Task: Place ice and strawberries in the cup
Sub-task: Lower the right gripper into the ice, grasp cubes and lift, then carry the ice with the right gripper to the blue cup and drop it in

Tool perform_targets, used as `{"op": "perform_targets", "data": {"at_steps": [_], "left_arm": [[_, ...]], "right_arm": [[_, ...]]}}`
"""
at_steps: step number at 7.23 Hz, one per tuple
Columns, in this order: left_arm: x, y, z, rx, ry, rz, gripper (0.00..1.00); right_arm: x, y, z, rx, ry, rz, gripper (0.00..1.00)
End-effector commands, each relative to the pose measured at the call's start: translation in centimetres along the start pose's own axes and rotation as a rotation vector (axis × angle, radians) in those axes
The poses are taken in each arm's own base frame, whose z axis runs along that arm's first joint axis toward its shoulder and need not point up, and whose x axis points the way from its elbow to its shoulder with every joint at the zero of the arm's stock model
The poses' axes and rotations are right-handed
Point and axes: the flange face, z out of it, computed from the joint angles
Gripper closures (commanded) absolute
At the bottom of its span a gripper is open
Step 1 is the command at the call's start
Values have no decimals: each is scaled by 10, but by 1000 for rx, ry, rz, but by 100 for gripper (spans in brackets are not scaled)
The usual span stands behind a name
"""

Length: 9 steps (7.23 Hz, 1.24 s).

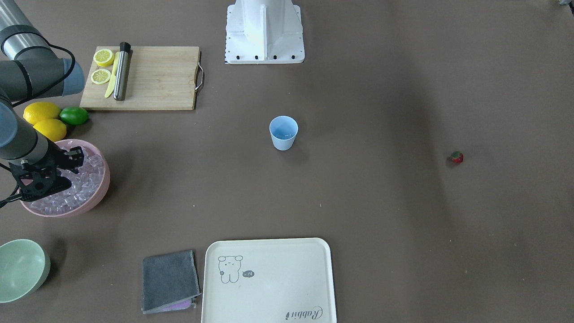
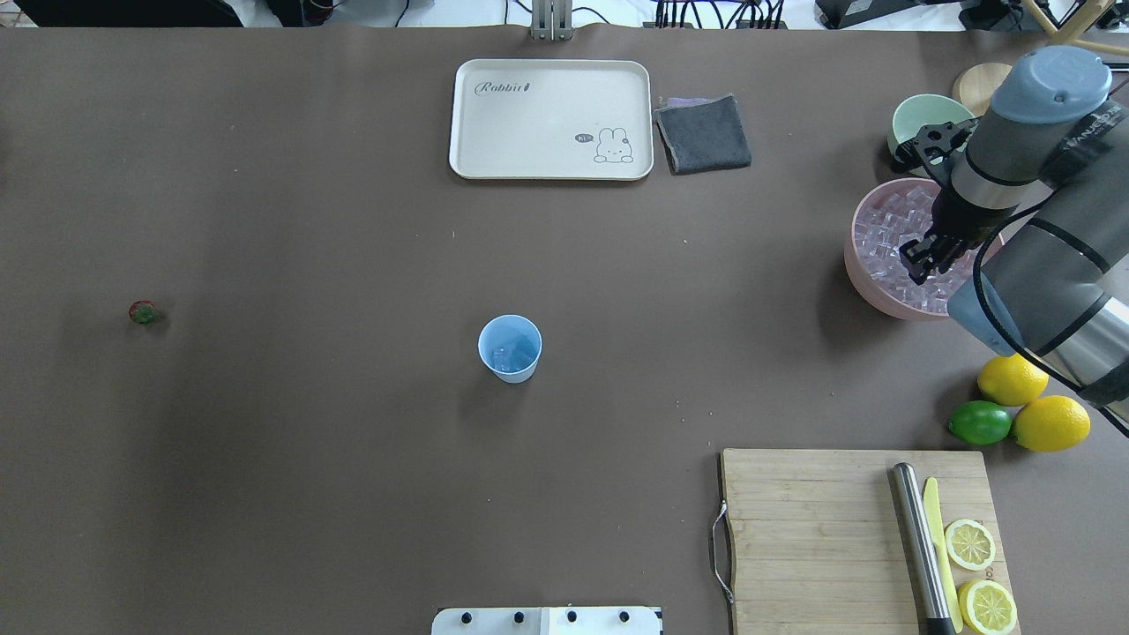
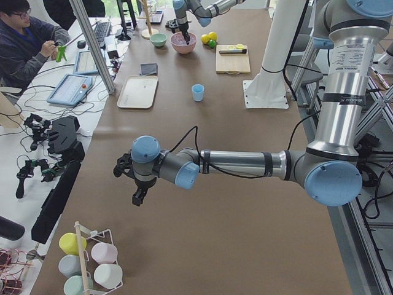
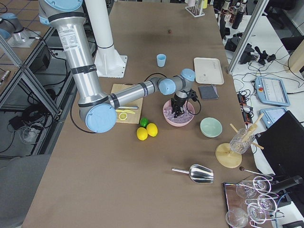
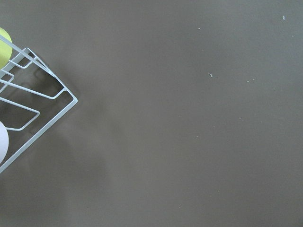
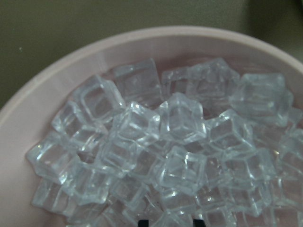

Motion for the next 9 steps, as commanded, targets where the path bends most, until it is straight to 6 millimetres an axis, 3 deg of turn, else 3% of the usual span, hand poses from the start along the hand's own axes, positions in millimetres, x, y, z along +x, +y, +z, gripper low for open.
{"op": "perform_targets", "data": {"at_steps": [1,2,3,4,5,6,7,8,9], "left_arm": [[0,0,0,3,0,2,2],[0,0,0,2,0,2,2],[-1,0,1,0,0,1,2],[0,0,0,3,0,3,3],[0,1,0,2,0,2,2],[0,1,0,2,0,2,3],[-1,1,1,-1,0,0,3],[-2,2,2,-2,0,-1,3],[-3,2,3,-4,-2,-3,2]], "right_arm": [[12,-4,-23,27,-22,21,100],[12,-11,-54,49,-26,29,100],[5,-18,-108,89,-46,40,100],[-24,-18,-167,117,-138,49,100],[-60,-20,-213,150,-229,113,100],[-136,-28,-234,147,-304,224,100],[-236,-36,-239,136,-382,334,100],[-327,-34,-224,201,-412,412,100],[-407,-20,-188,245,-388,442,100]]}}
